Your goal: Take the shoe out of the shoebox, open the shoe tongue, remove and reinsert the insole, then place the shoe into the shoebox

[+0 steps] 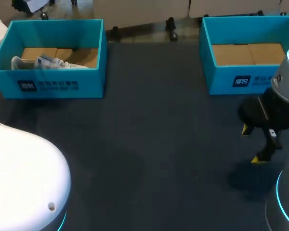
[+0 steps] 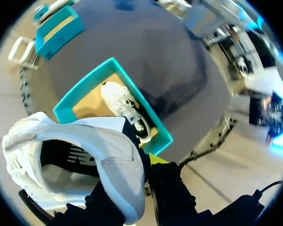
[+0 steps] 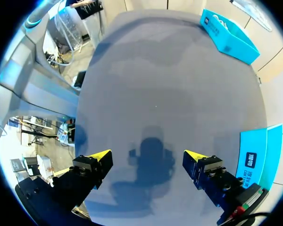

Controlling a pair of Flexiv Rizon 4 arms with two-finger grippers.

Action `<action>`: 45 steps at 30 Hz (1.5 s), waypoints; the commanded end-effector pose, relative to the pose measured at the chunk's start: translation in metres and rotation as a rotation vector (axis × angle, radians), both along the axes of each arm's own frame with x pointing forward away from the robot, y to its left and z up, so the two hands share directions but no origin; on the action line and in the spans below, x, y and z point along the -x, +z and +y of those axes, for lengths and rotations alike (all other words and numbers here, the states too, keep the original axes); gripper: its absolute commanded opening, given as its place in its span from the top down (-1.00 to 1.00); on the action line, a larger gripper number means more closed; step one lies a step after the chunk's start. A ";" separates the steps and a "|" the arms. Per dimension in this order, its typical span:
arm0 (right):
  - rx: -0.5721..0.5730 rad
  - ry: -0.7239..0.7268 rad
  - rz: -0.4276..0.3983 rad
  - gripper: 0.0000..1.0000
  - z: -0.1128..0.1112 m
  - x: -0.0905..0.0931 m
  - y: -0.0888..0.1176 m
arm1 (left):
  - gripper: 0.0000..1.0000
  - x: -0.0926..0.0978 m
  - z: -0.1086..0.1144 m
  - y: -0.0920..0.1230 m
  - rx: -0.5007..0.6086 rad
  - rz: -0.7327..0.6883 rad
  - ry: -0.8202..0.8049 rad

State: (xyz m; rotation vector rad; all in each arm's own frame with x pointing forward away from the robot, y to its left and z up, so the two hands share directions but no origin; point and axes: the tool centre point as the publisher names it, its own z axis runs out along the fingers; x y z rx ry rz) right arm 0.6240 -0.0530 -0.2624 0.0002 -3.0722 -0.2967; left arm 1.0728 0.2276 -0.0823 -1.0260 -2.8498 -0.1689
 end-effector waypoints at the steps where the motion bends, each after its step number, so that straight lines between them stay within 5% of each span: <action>1: 0.002 0.000 -0.001 -1.00 0.000 0.000 -0.001 | 1.00 -0.005 0.002 0.003 -0.001 0.019 -0.090; 12: 0.002 0.000 -0.001 -1.00 0.000 0.000 -0.001 | 1.00 -0.005 0.002 0.003 -0.001 0.019 -0.090; 19: 0.002 0.000 -0.001 -1.00 0.000 0.000 -0.001 | 1.00 -0.031 0.025 -0.010 -0.052 0.048 -0.406; 31: 0.002 0.000 -0.001 -1.00 0.000 0.000 -0.001 | 1.00 -0.062 0.062 -0.019 -0.141 0.005 -0.663; 45: 0.002 0.000 -0.001 -1.00 0.000 0.000 -0.001 | 1.00 -0.062 0.062 -0.019 -0.141 0.005 -0.663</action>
